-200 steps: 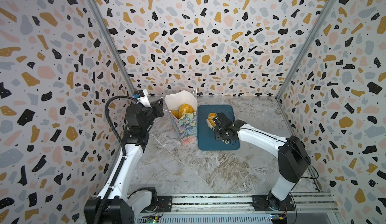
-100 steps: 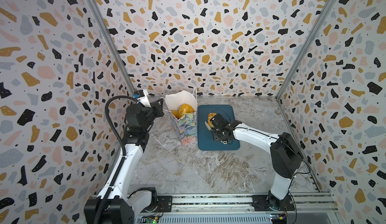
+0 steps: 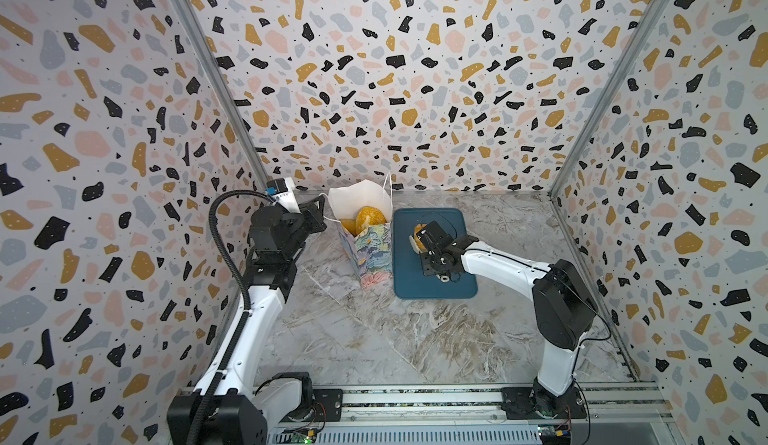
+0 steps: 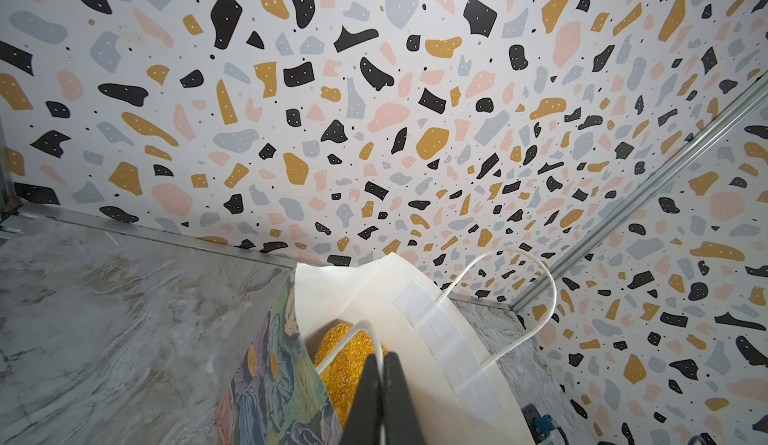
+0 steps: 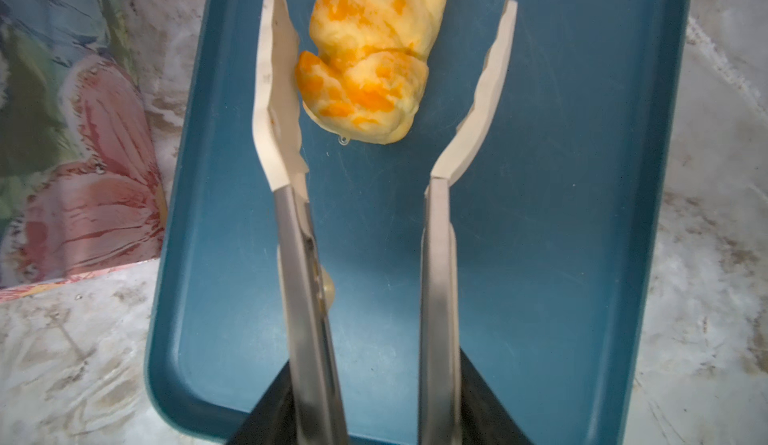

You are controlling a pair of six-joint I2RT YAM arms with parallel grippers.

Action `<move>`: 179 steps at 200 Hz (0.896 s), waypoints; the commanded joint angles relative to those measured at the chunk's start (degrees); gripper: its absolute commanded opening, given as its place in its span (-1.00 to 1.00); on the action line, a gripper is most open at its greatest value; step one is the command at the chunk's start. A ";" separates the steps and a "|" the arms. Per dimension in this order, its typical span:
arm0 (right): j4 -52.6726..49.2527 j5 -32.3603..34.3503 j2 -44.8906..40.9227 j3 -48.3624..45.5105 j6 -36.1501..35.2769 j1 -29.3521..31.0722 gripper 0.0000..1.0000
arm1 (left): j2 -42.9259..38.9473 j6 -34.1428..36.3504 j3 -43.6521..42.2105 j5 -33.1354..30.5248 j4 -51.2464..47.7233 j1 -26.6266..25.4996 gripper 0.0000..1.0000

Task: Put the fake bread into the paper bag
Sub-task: 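Close the tongs on the striped glazed roll with the right gripper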

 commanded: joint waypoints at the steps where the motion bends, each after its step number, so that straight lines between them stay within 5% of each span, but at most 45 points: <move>1: 0.98 0.44 -1.26 -1.03 1.08 0.45 -0.02 | -0.90 0.71 0.26 0.50 2.57 -0.23 -1.00; 111: 1.15 -0.85 1.98 3.12 -0.70 1.02 -0.23 | -1.43 1.12 0.27 0.35 2.31 -0.23 -1.00; 179: 2.71 -0.68 -3.76 -0.06 0.81 3.07 -0.42 | -2.21 0.72 0.09 0.57 2.76 -0.23 -1.00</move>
